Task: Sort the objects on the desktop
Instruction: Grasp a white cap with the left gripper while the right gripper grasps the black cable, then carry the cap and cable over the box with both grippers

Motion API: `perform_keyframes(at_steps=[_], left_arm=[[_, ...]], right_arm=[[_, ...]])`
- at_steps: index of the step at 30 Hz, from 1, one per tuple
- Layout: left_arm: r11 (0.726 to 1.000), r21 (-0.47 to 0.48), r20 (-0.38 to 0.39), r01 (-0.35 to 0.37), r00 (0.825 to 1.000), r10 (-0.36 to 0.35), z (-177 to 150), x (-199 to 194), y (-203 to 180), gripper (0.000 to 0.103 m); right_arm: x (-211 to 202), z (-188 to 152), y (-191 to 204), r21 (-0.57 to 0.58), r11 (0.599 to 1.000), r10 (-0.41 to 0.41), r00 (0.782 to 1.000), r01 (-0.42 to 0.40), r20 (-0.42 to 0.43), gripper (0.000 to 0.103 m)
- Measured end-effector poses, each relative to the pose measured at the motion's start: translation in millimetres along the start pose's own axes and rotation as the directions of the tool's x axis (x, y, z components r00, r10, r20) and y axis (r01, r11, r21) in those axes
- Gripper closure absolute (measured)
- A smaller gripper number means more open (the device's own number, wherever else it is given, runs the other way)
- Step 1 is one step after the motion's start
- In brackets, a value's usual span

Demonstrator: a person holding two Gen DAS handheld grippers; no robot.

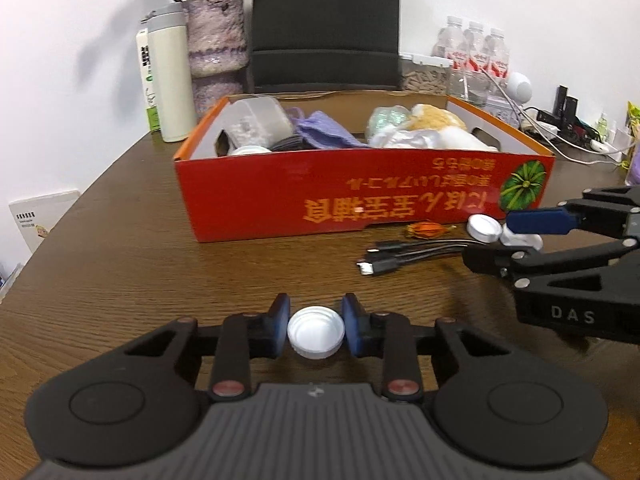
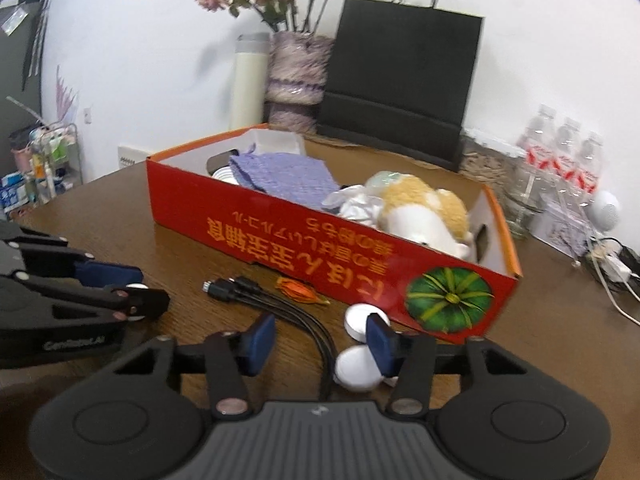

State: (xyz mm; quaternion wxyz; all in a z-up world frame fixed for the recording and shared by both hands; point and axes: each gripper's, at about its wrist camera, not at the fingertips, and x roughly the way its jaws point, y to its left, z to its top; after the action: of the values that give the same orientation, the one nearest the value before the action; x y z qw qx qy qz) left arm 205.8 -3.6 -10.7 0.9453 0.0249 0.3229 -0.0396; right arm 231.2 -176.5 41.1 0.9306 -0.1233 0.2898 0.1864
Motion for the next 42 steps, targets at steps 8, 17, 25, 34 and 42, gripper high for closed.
perform_keyframes(at_steps=[8,17,25,34,42], left_arm=[[1.000,-0.011,0.006,0.003,1.000,-0.003,3,4,13,0.074],[1.000,-0.014,0.006,0.007,1.000,-0.007,3,4,15,0.074],[1.000,-0.029,0.005,-0.002,1.000,0.002,0,-3,16,0.074],[1.000,-0.005,0.068,-0.004,0.998,0.004,5,-28,8,0.074],[1.000,-0.009,0.134,0.016,0.991,-0.015,18,-54,4,0.074]], right_arm=[[20,2,-3,0.024,0.999,0.050,0.998,-0.048,-0.050,0.068],[14,-3,-12,0.094,0.988,0.128,0.990,-0.122,-0.065,0.093],[-5,-14,-8,0.108,0.989,0.104,0.994,-0.101,-0.023,0.099],[-37,-12,-3,0.093,0.993,0.073,0.996,-0.078,0.059,0.099],[-69,-1,3,0.070,0.996,0.052,0.988,-0.063,0.147,0.099]])
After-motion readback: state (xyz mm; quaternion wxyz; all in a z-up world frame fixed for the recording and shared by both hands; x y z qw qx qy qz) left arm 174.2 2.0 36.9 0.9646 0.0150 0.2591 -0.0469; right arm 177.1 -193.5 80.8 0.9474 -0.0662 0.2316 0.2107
